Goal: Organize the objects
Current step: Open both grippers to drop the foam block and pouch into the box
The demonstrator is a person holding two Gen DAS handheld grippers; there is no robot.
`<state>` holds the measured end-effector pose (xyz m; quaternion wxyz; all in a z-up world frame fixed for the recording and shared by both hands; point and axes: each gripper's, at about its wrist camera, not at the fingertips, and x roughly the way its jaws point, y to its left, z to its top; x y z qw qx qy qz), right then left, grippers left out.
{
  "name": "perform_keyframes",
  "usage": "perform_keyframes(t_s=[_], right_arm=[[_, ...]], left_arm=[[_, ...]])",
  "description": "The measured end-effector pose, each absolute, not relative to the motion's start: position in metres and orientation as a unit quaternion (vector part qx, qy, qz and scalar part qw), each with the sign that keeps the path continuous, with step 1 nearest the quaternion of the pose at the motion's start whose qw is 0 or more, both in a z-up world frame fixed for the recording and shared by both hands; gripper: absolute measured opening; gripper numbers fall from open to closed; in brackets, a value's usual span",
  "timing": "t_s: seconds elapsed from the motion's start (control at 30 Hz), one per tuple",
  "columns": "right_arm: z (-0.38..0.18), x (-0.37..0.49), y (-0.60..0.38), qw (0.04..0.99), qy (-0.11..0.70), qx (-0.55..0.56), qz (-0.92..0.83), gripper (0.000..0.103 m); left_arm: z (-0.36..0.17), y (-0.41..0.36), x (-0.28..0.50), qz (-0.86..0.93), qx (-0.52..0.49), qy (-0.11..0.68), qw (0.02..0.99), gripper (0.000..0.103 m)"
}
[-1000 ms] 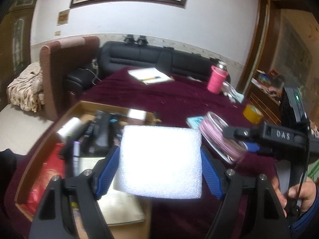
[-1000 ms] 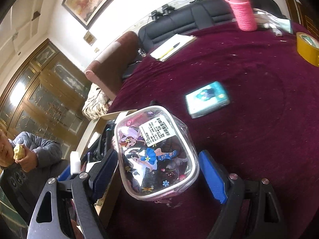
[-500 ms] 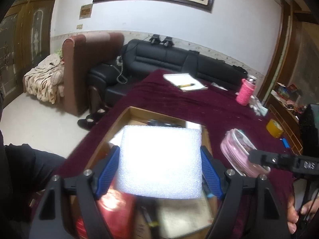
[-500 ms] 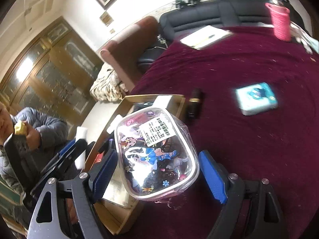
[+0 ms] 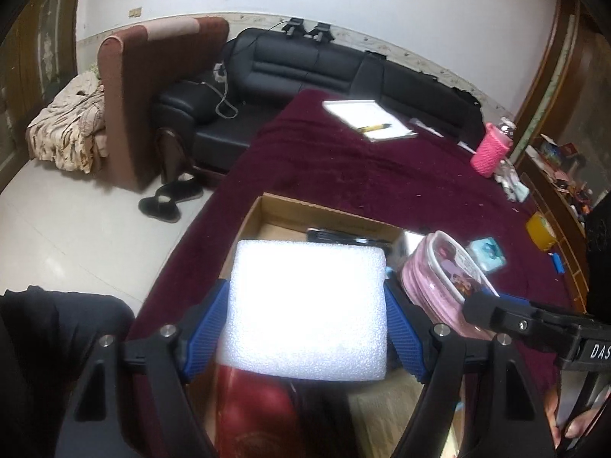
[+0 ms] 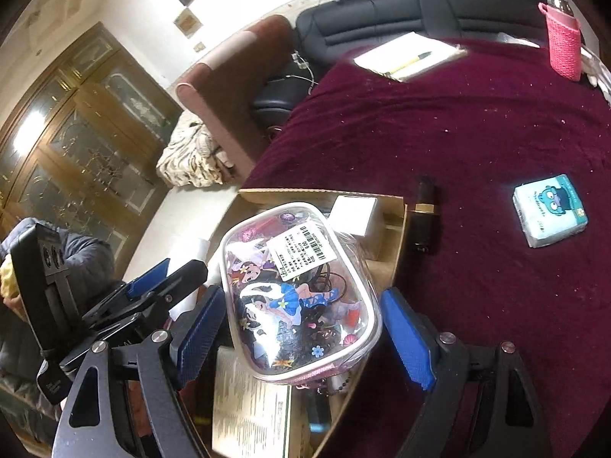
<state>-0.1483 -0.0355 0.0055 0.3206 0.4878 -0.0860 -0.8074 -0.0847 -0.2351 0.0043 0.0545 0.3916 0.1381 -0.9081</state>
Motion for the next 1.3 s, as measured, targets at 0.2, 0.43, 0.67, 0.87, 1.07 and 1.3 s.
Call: perform_keyframes(t_s=[0.2,0.43,0.67,0.87,1.07,1.3], right_arm=[[-0.007,-0.157,-0.048,0.299,-0.072,0.491,-0.815,0.088],[-0.007,-0.159,-0.053,0.286,-0.066,0.479,-0.827,0.088],[-0.008,-0.155,-0.058,0.322,-0.084,0.494,-0.803,0.09],[-0.006,-0.153,-0.055,0.336,-0.092,0.5,-0.793,0.092],[-0.001,-0.148,-0.048,0.345,-0.093,0.497,-0.791,0.092],[0.012,-0.152,-0.007,0.334,-0.13,0.481,-0.8,0.092]], left_arm=[[-0.01,-0.237,-0.099,-0.902,0.408,0.137,0.048,0.078],[-0.02,-0.237,-0.108,-0.899,0.413,0.137,0.048,0.078],[-0.019,-0.239,-0.105,-0.896,0.418,0.138,0.049,0.079],[-0.017,-0.243,-0.101,-0.896,0.417,0.141,0.053,0.081],[-0.016,-0.242,-0.101,-0.894,0.42,0.149,0.053,0.082],[-0.005,-0.233,-0.096,-0.9,0.41,0.14,0.05,0.082]])
